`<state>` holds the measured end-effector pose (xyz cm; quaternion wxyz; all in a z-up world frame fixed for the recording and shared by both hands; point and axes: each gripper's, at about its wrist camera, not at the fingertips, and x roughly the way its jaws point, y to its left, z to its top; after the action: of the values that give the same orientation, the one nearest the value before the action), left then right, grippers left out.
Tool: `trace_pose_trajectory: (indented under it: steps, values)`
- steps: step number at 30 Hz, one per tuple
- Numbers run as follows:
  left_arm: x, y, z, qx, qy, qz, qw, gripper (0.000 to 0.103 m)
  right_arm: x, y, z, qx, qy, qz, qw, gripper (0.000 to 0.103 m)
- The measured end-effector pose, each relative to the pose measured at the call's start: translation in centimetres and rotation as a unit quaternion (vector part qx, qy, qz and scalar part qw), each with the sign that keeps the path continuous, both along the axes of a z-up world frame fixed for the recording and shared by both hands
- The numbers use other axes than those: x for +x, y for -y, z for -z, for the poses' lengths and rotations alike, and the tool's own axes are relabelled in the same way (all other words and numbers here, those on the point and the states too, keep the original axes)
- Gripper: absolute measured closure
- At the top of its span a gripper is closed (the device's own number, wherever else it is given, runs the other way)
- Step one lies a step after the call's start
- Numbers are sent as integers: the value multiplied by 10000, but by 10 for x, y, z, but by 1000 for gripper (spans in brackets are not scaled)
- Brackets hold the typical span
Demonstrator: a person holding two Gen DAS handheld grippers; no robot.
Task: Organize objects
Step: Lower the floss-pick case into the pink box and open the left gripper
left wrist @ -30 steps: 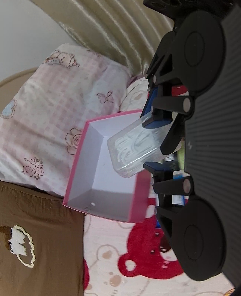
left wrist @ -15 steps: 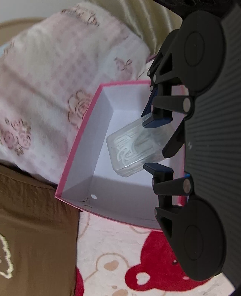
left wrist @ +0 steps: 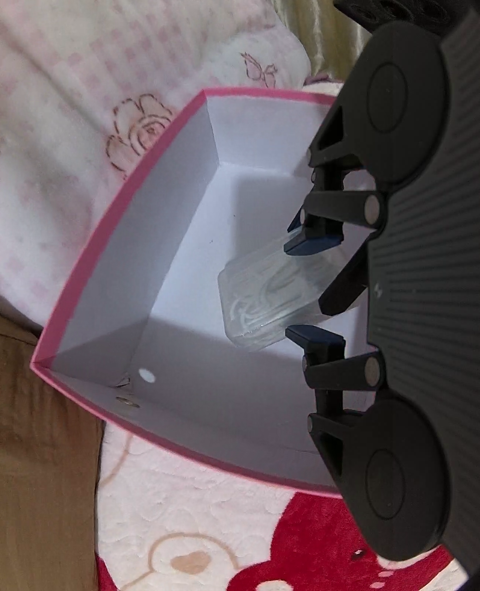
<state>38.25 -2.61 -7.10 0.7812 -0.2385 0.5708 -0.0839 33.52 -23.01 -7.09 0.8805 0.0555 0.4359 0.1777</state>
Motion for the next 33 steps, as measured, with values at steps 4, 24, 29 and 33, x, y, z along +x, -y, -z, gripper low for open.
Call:
trace_pose_trajectory:
  steps: [4,24,29,33]
  values:
    - [5,1,8,0,-208,-86,9997,64,1,1,6,-30,-145,-7,9999,38]
    - [1,-2,33,-421,-663,-316,9964,68,14,-17,15,-904,-250,-291,9952,30]
    - [3,-3,36,-724,-740,-517,9933,71,16,-6,16,-1201,-607,-62,9909,26]
    - [7,1,38,-1047,-718,-608,9900,71,15,5,14,-961,-666,-84,9931,31]
